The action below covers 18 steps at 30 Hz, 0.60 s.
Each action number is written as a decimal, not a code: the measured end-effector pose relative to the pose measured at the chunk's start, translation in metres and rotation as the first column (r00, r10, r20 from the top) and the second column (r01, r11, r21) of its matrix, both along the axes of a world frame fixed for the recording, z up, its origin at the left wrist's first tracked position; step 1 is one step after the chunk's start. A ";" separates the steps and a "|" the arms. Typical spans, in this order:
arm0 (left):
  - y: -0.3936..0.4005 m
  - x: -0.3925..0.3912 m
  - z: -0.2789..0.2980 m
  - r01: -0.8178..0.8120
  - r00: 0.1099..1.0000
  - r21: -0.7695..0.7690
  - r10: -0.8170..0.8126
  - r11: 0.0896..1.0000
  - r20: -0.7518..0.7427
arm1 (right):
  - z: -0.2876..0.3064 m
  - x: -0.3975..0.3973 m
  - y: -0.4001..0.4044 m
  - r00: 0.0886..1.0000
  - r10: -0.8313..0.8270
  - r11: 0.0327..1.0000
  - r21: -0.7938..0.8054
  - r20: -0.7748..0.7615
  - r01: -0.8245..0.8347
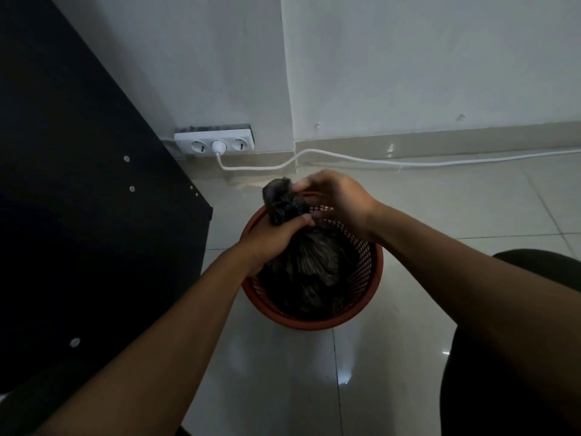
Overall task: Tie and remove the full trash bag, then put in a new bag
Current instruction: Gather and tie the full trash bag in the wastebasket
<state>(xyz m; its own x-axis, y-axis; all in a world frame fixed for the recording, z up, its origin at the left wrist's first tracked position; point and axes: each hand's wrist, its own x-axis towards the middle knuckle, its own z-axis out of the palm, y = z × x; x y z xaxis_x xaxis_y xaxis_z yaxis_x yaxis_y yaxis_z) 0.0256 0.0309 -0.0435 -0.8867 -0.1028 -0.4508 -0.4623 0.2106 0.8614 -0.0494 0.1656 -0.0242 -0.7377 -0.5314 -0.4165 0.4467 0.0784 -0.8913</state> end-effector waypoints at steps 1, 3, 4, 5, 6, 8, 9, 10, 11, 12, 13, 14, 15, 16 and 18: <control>-0.001 0.000 0.000 0.007 1.000 0.057 -0.008 0.998 0.020 | -0.003 0.002 0.000 1.000 0.003 1.000 0.005 -0.002 -0.003; -0.006 -0.002 -0.001 0.019 0.999 0.112 -0.023 0.994 0.035 | -0.013 0.003 0.002 0.999 0.048 0.999 0.023 -0.021 -0.047; -0.008 -0.002 -0.001 0.021 0.999 0.116 -0.025 0.993 0.035 | -0.016 0.003 0.004 0.997 0.076 0.997 0.017 -0.022 -0.076; -0.009 -0.003 -0.001 0.022 0.999 0.118 -0.026 0.993 0.036 | -0.019 0.002 0.005 0.994 0.102 0.995 0.011 -0.023 -0.102; -0.010 -0.003 -0.001 0.025 0.999 0.117 -0.029 0.993 0.036 | -0.020 0.002 0.006 0.992 0.125 0.992 0.016 -0.030 -0.125; -0.010 -0.004 0.000 0.065 0.996 0.116 -0.071 0.991 0.048 | -0.021 0.000 0.009 0.988 0.145 0.987 0.080 -0.055 -0.140; -0.010 -0.003 0.001 0.086 0.994 0.116 -0.093 0.989 0.053 | -0.021 0.000 0.009 0.986 0.151 0.984 0.111 -0.076 -0.142; -0.011 -0.003 0.001 0.102 0.993 0.118 -0.109 0.988 0.051 | -0.022 0.000 0.010 0.983 0.156 0.981 0.133 -0.099 -0.142; -0.011 -0.003 0.000 0.102 0.993 0.131 -0.109 0.986 0.047 | -0.022 0.001 0.011 0.980 0.156 0.979 0.151 -0.123 -0.137; -0.013 -0.003 -0.003 0.098 0.994 0.142 -0.105 0.985 0.041 | -0.021 0.002 0.011 0.976 0.155 0.976 0.174 -0.156 -0.127; -0.014 -0.002 -0.004 0.093 0.994 0.145 -0.100 0.985 0.037 | -0.022 0.004 0.011 0.967 0.158 0.973 0.197 -0.198 -0.119; -0.016 -0.002 -0.006 0.094 0.995 0.134 -0.099 0.987 0.028 | -0.022 0.005 0.011 0.957 0.166 0.969 0.220 -0.237 -0.113; -0.019 -0.001 -0.008 0.095 0.995 0.119 -0.098 0.988 0.015 | -0.023 0.006 0.011 0.949 0.173 0.965 0.238 -0.262 -0.110; -0.022 0.000 -0.010 0.098 0.995 0.113 -0.099 0.989 0.002 | -0.024 0.006 0.012 0.947 0.175 0.962 0.249 -0.270 -0.107; -0.027 0.004 -0.012 0.062 0.997 0.153 -0.068 0.986 0.029 | -0.027 0.005 0.013 0.953 0.164 0.961 0.260 -0.254 -0.096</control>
